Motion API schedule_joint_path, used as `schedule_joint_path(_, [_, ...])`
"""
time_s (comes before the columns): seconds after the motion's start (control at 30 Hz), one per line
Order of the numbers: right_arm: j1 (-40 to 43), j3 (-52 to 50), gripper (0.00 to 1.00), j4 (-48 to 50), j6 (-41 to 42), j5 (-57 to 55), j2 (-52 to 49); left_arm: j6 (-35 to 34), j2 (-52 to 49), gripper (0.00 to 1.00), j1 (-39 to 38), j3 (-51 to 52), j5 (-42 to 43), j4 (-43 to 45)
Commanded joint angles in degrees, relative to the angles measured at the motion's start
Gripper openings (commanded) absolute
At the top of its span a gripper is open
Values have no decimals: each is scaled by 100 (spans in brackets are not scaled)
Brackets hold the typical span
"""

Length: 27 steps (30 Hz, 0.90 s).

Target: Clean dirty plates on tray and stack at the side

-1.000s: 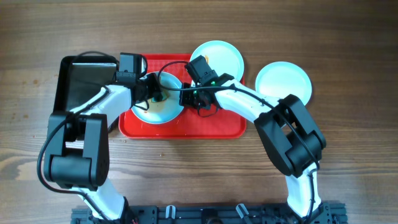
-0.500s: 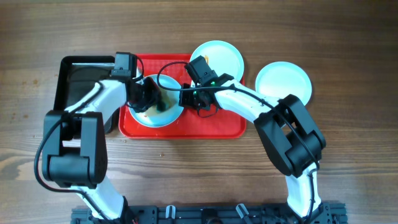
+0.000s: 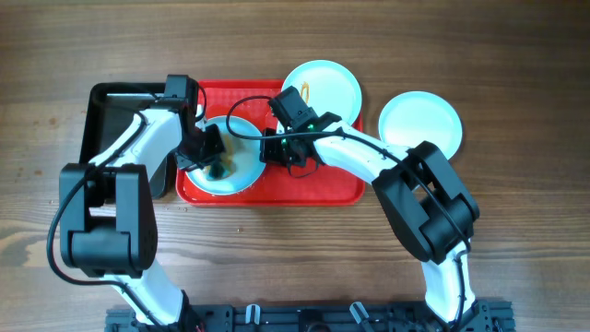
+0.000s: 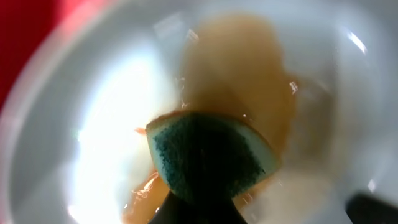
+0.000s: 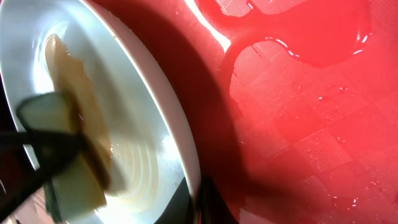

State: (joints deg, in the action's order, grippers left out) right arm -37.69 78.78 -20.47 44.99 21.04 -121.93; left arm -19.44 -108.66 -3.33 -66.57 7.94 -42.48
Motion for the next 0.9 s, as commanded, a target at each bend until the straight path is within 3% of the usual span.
schedule_joint_path(0.0, [44, -46, 4, -13, -9, 46, -151, -402, -269, 4, 76, 120, -1792, 332])
schedule_joint_path(0.13, [44, -46, 4, -9, -4, 46, -153, -369, -269, 4, -131, 120, -1978, 831])
schedule_joint_path(0.23, [44, -46, 4, -11, -9, 46, -151, 127, -269, 4, -411, 120, -1825, 1180])
schedule_joint_path(0.37, [57, -46, 4, -11, -22, 48, -153, 619, -269, 4, -713, 120, -953, 1364])
schedule_joint_path(0.5, [57, -46, 4, -11, -26, 50, -151, 1261, -269, 4, -739, 120, 531, 1377])
schedule_joint_path(0.57, [59, -46, 4, -7, -59, 92, -151, 1307, -267, 4, -588, 118, 1281, 1139])
schedule_joint_path(0.63, [59, -46, 4, -9, -68, 94, -151, 1307, -267, 4, -463, 118, 1517, 817])
schedule_joint_path(0.77, [59, -46, 4, -7, -70, 94, -151, 1307, -267, 4, -179, 118, 1537, -20])
schedule_joint_path(0.87, [59, -46, 4, -2, -72, 111, -151, 1281, -267, 4, 83, 118, 1078, -476])
